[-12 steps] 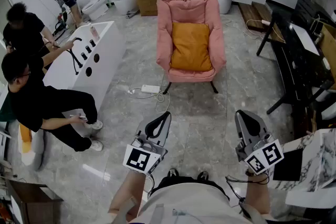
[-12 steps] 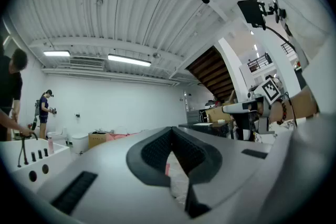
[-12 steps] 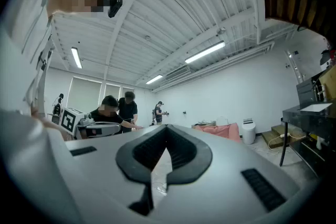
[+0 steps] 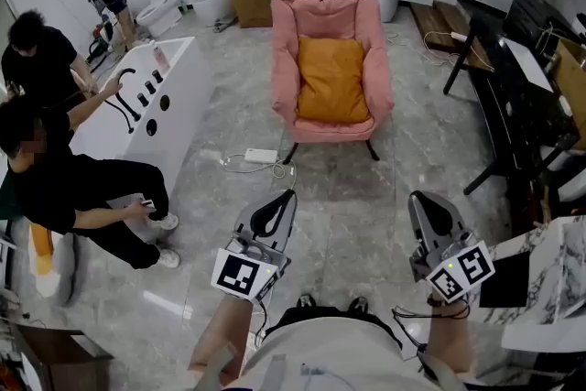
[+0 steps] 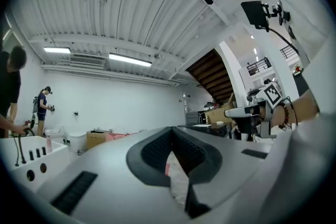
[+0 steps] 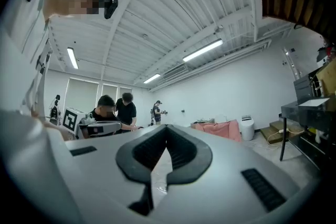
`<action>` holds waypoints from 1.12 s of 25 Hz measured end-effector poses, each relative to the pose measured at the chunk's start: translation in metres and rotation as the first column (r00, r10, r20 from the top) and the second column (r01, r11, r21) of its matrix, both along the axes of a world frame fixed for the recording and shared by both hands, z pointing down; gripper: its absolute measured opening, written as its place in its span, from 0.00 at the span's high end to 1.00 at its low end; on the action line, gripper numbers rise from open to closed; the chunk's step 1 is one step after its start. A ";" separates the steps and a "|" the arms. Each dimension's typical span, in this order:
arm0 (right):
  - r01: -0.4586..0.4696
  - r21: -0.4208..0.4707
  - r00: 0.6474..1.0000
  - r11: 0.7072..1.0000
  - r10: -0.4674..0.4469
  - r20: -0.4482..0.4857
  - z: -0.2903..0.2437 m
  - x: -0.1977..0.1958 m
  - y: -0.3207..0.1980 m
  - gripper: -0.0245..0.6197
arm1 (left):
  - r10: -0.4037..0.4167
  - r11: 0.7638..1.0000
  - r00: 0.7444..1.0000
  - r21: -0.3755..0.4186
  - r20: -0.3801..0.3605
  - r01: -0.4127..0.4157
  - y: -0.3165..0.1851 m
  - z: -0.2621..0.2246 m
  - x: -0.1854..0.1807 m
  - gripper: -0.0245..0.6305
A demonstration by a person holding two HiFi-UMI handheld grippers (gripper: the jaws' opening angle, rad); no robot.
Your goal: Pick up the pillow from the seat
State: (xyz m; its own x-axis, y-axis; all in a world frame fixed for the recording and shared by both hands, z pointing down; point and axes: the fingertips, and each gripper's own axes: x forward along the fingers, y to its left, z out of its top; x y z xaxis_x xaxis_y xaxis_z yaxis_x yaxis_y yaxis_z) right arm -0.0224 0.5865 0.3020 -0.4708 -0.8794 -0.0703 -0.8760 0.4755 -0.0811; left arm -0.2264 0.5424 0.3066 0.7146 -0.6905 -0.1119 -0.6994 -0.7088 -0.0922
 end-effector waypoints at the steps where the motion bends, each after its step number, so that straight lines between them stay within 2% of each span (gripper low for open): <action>1: -0.009 -0.008 1.000 1.000 0.009 -0.002 0.002 -0.001 -0.001 0.94 | 0.004 1.000 1.000 -0.012 -0.003 -0.004 -0.003 0.002 -0.003 0.95; 4: -0.040 -0.039 0.999 0.998 0.039 -0.009 0.010 -0.002 -0.006 0.94 | 0.047 0.997 0.999 -0.056 -0.008 -0.047 -0.009 0.010 -0.007 0.93; 6: -0.045 -0.058 0.999 0.997 0.045 -0.002 0.015 -0.004 -0.008 0.94 | 0.085 0.993 0.996 -0.085 -0.006 -0.085 -0.012 0.018 -0.009 0.76; 7: -0.044 -0.068 0.999 0.997 0.045 0.005 0.017 -0.005 -0.009 0.93 | 0.101 0.991 0.995 -0.093 -0.005 -0.101 -0.013 0.021 -0.011 0.71; 9: -0.047 -0.087 0.999 0.995 0.049 0.013 0.021 -0.009 -0.011 0.87 | 0.119 0.988 0.993 -0.101 0.001 -0.119 -0.016 0.025 -0.016 0.69; 10: -0.050 -0.096 0.999 0.994 0.050 0.006 0.024 -0.011 -0.012 0.78 | 0.124 0.987 0.992 -0.107 0.003 -0.123 -0.019 0.026 -0.018 0.66; 11: -0.050 -0.104 0.999 0.993 0.050 -0.004 0.026 -0.015 -0.014 0.76 | 0.130 0.985 0.992 -0.117 0.003 -0.128 -0.022 0.027 -0.021 0.65; 15: -0.031 -0.136 0.999 0.990 0.027 -0.032 0.034 -0.029 -0.020 0.73 | 0.153 0.976 0.988 -0.156 -0.004 -0.151 -0.028 0.034 -0.026 0.63; 19: 0.025 -0.171 0.999 0.985 -0.032 -0.040 0.043 -0.034 -0.038 0.66 | 0.188 0.964 0.982 -0.193 0.010 -0.183 -0.035 0.044 -0.020 0.51; 23: 0.070 -0.182 0.995 0.981 -0.081 -0.054 0.047 -0.036 -0.060 0.58 | 0.181 0.956 0.983 -0.237 0.022 -0.171 -0.049 0.055 -0.021 0.43; 28: 0.093 -0.214 0.995 0.972 -0.101 -0.027 0.057 -0.024 -0.097 0.53 | 0.172 0.946 0.985 -0.285 0.033 -0.155 -0.075 0.063 -0.013 0.34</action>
